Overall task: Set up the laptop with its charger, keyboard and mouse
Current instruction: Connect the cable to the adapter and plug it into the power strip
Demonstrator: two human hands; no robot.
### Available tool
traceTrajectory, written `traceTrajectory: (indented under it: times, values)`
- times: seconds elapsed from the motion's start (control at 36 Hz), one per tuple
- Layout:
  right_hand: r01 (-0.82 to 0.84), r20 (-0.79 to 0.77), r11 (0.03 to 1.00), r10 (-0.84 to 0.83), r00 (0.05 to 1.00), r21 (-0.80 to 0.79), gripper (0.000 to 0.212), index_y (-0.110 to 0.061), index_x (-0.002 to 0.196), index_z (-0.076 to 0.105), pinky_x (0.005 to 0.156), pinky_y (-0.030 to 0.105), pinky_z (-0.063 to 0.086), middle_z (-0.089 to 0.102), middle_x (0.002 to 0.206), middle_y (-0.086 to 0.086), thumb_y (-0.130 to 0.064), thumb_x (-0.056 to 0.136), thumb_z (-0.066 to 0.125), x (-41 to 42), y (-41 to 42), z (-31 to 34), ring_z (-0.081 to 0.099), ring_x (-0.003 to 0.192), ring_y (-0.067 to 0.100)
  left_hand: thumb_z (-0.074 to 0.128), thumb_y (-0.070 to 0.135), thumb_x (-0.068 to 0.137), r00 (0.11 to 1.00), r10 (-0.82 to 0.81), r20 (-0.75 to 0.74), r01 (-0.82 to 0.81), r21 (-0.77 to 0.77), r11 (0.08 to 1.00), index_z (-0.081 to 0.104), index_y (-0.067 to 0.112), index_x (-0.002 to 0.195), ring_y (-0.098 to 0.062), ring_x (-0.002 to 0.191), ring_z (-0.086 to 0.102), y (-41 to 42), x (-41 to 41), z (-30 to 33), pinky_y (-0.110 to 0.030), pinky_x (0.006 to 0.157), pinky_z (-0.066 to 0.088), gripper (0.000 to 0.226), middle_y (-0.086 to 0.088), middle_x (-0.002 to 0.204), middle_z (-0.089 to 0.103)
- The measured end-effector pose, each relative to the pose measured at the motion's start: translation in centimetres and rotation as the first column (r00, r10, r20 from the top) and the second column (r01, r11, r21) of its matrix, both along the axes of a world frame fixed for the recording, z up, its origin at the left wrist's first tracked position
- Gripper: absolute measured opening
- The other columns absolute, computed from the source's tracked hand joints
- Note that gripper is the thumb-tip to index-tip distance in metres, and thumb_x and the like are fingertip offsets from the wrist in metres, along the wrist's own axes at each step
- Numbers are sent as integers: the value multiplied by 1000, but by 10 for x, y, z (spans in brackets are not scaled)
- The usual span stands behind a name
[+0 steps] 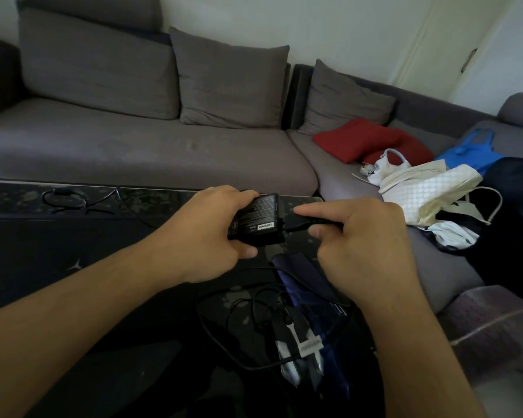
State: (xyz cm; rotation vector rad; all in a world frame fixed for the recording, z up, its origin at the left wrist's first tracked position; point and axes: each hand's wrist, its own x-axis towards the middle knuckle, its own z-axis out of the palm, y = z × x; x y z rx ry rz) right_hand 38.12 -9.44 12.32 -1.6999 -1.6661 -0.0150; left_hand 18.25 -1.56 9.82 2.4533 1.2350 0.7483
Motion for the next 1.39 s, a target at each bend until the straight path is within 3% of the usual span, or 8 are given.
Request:
traceTrajectory:
  times: [0.31, 0.64, 0.78, 0.83, 0.92, 1.0, 1.11, 1.39]
  values:
    - [-36, -17, 998, 35, 999, -51, 38, -36, 106, 83, 66, -1, 45, 64, 73, -21, -2, 90, 76, 10, 0, -4, 59, 60, -9, 91, 28, 75, 997, 23, -70, -22, 19, 1000, 63, 27, 133, -14, 111, 60, -12, 9, 5, -35, 101, 50, 64, 9, 116, 65]
    - [-38, -242, 996, 17, 970, -83, 39, -34, 126, 76, 99, 22, 57, 76, 116, -16, -12, 94, 76, 25, 16, -31, 70, 102, -5, 88, 23, 78, 995, 50, -83, -45, 70, 997, 56, 33, 137, -15, 117, 51, 9, 17, 0, -29, 94, 40, 68, 6, 123, 60]
    - [209, -144, 957, -240, 960, -202, 12, -20, 102, 72, 66, 24, 53, 71, 76, -5, -17, 91, 71, 56, 27, -42, 66, 71, 7, 86, 21, 83, 997, 61, -40, -63, -56, 996, 56, 25, 142, -23, 120, 59, 39, 39, -15, -32, 100, 46, 66, -1, 130, 64]
    - [224, -329, 913, -339, 881, -340, 10, -10, 100, 69, 63, 38, 63, 70, 73, 8, -15, 96, 62, 70, 34, -50, 70, 62, 23, 84, 21, 85, 996, 85, -13, -86, -81, 993, 55, 22, 143, -25, 122, 60, 54, 45, -22, -31, 99, 46, 65, -3, 132, 65]
    - [-119, -760, 844, -398, 514, -523, 25, -1, 130, 56, 61, 50, 65, 71, 75, 20, -7, 106, 53, 76, 34, -59, 74, 61, 34, 81, 24, 88, 994, 109, 19, -106, -103, 989, 54, 21, 143, -25, 121, 60, 78, 58, -32, -32, 97, 46, 61, -4, 130, 65]
    - [-304, -925, 880, -305, 226, -365, 21, 3, 112, 62, 51, 39, 62, 65, 70, 15, -2, 111, 41, 73, 38, -59, 70, 54, 26, 80, 24, 89, 993, 116, -9, -117, -108, 987, 53, 20, 142, -26, 118, 60, 99, 74, -43, -38, 99, 50, 60, -5, 129, 63]
    - [-106, -964, 985, -158, -214, -138, 37, -7, 84, 54, 26, 19, 21, 41, 49, -1, -4, 108, 26, 105, 81, -57, 30, 29, 9, 80, 29, 87, 987, 108, -117, -122, -120, 985, 53, 20, 140, -32, 118, 60, 124, 99, -62, -50, 101, 53, 60, -9, 129, 61]
    - [-49, -965, 983, -184, -189, -178, 40, -18, 71, 33, 30, 12, 25, 33, 36, -5, -16, 110, 25, 149, 162, -120, 32, 25, 9, 74, 42, 92, 914, 179, -363, -211, -50, 976, 34, 23, 157, -40, 138, 42, 161, 138, -118, -54, 114, 38, 78, -12, 150, 47]
